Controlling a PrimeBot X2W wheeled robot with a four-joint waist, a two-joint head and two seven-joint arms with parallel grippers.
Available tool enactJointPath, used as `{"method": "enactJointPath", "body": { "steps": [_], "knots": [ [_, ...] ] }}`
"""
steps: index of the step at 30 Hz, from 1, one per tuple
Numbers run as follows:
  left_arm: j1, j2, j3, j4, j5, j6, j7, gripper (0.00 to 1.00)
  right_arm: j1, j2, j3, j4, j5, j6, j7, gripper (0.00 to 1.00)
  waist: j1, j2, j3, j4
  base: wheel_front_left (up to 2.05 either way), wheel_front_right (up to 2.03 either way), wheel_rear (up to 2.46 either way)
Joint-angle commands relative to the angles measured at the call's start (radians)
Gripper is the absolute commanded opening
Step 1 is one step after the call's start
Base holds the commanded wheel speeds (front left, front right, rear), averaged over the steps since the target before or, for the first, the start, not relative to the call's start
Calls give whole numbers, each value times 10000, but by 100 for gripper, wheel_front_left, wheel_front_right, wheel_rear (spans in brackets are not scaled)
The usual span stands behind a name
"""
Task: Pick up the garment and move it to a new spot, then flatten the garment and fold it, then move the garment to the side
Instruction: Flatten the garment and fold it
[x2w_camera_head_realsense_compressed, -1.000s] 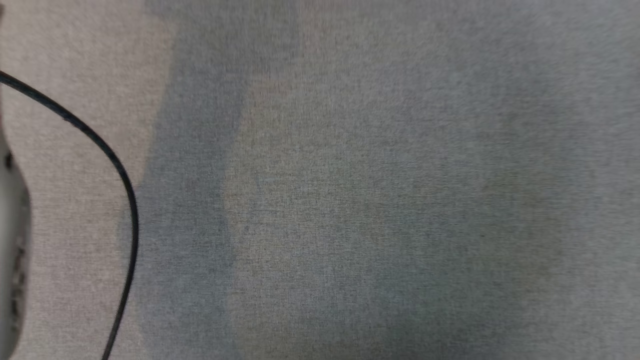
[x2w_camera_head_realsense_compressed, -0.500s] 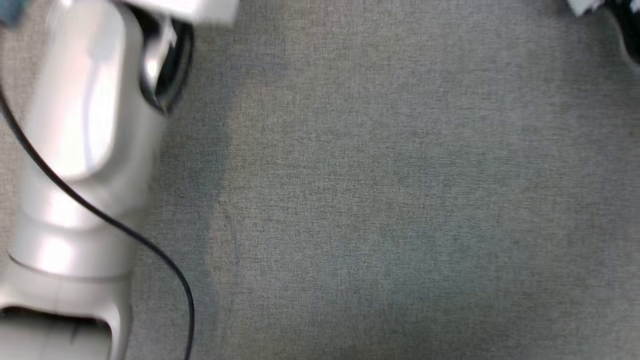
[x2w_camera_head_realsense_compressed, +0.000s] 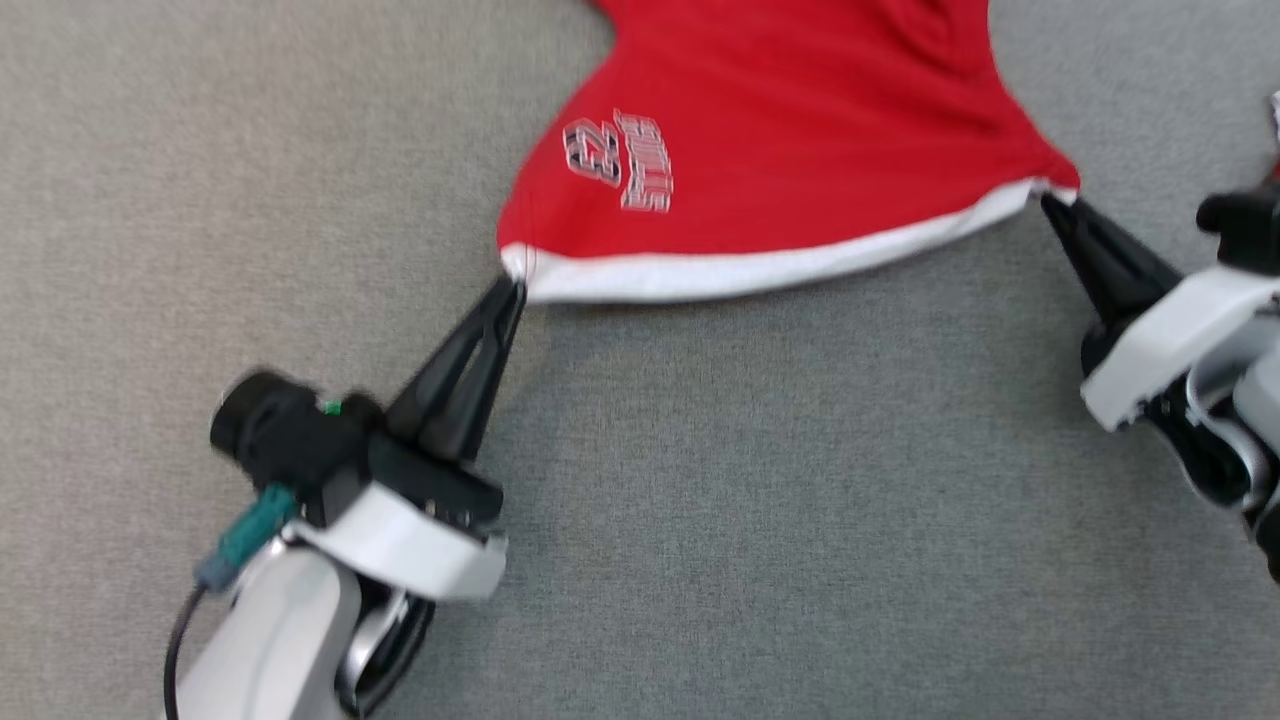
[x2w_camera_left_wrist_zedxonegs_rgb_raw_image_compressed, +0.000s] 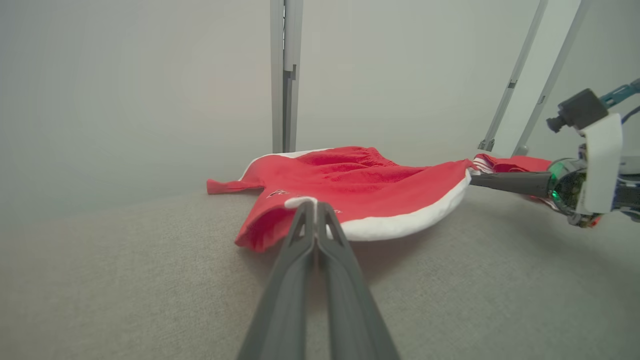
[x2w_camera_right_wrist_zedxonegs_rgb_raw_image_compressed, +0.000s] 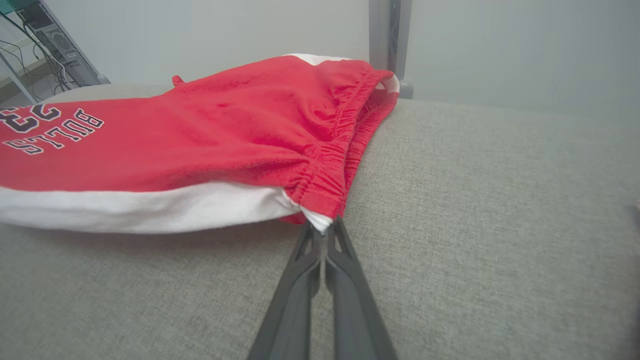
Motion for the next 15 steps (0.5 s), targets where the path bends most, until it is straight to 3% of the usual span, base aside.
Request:
{"method": "enactJointPath", "body": {
  "steps": [1, 9, 15],
  "knots": [
    [634, 123, -36, -419, -144, 145, 94, 0, 633, -188, -156, -196, -97, -2, -49, 0, -1, 0, -864, -9, 0, 0, 0],
    [3103, 291, -434, -2267, -602, 798, 879, 0, 2962, -788, -800, -1017, -644, -2, -48, 0, -1, 0, -2022, 62, 0, 0, 0],
    [4728, 261, -753, -4143, -1754, 1178, 2078, 0, 4900, -1388, -1536, -1926, -628, -2, -50, 0, -1, 0, -2471, 66, 0, 0, 0]
  ]
}}
